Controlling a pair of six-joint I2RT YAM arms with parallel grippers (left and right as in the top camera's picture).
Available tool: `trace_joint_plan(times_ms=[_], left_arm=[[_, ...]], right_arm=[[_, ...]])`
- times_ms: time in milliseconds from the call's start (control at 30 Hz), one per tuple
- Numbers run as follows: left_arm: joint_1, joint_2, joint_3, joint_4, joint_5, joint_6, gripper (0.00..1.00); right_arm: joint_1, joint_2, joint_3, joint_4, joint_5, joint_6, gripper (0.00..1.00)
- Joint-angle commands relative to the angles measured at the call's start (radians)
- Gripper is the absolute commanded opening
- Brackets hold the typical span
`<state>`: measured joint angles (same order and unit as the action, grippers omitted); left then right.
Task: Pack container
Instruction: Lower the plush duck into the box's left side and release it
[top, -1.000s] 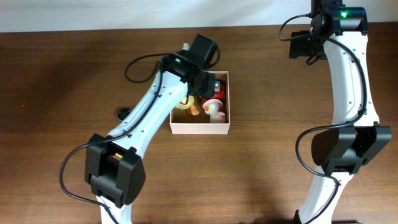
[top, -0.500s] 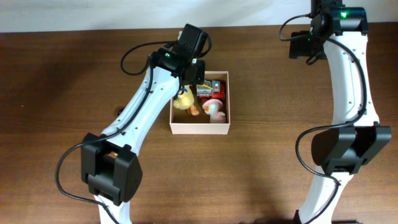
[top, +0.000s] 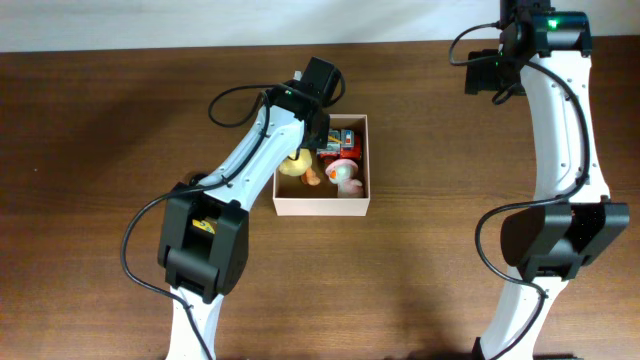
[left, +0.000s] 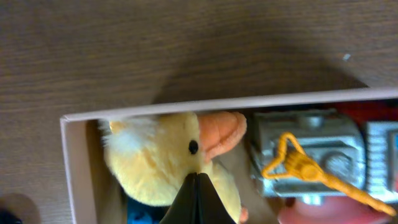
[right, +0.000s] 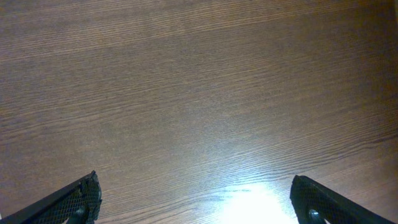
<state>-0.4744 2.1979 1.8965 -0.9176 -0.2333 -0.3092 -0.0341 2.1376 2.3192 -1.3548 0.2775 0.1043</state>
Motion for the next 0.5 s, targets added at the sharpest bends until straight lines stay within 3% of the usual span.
trace_joint_plan(times_ms=[0, 467], left_arm=[[0.007, -0.003, 0.013, 0.027, -0.067, 0.012, 0.02], [0.009, -0.003, 0.014, 0.047, -0.089, 0.011, 0.02]], right_arm=[[-0.006, 0.001, 0.015, 0.001, 0.019, 0.005, 0.99], [-0.006, 0.001, 0.015, 0.001, 0.019, 0.005, 0.99]])
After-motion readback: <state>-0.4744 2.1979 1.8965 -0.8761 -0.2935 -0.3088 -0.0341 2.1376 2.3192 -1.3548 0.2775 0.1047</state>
